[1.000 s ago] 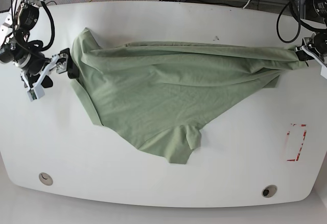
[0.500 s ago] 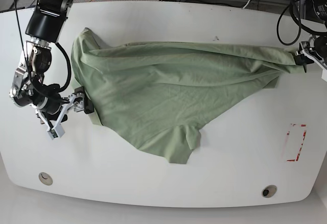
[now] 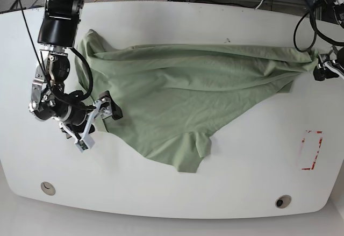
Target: Layout the t-shirt on the table in an organized manner, then fold the t-shirt properly
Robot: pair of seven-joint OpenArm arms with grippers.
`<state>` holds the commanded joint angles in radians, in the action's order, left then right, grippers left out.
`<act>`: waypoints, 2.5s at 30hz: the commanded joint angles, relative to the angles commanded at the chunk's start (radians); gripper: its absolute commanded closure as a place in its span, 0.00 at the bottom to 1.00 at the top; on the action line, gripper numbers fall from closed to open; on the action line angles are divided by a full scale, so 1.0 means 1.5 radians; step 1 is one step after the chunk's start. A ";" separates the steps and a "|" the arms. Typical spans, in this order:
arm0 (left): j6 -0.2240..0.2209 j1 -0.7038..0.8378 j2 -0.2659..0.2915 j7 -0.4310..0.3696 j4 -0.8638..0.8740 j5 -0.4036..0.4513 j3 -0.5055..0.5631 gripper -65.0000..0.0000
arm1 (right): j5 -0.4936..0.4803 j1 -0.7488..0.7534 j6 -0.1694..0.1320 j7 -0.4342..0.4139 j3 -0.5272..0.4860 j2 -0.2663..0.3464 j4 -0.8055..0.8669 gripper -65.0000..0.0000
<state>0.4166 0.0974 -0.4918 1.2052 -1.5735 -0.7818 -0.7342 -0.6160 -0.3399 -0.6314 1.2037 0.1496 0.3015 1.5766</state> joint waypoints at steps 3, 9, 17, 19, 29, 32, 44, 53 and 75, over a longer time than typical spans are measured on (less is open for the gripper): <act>0.000 -0.020 0.000 0.000 -0.001 0.000 -0.009 0.44 | 0.001 -0.010 0.000 -0.001 -0.015 -0.027 0.000 0.00; 0.000 -0.041 -0.001 0.000 -0.009 -0.001 -0.010 0.45 | 0.005 -0.034 0.000 -0.002 -0.024 -0.101 -0.060 0.56; 0.000 -0.039 0.002 0.000 -0.039 -0.001 -0.010 0.45 | 0.005 -0.050 -0.001 -0.008 -0.024 -0.163 -0.145 0.99; 0.000 -0.039 0.002 0.000 -0.039 -0.001 -0.010 0.45 | 0.005 -0.050 -0.001 -0.017 -0.025 -0.175 -0.154 0.98; 0.000 -0.039 0.002 0.000 -0.040 -0.001 -0.010 0.45 | 0.001 -0.041 0.000 -0.099 -0.117 -0.188 -0.258 0.99; 0.000 -0.038 0.002 0.000 -0.040 -0.001 -0.010 0.45 | 0.001 -0.039 0.000 -0.134 -0.135 -0.188 -0.293 0.99; 0.001 -0.037 0.002 0.000 -0.040 -0.001 -0.010 0.45 | 0.007 -0.054 0.002 -0.305 -0.178 -0.169 -0.440 0.99; 0.002 -0.036 0.000 0.000 -0.040 0.000 -0.010 0.45 | 0.081 -0.132 0.001 -0.444 -0.175 -0.135 -0.586 0.99; 0.002 -0.036 0.005 0.000 -0.041 -0.001 -0.006 0.45 | 0.095 -0.234 0.019 -0.443 -0.076 -0.031 -0.549 0.69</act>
<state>0.4196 0.0437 -0.4841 1.2052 -1.6349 -0.7833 -0.7434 -0.4733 -0.6912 -0.6022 0.5393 0.0361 0.2555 0.7526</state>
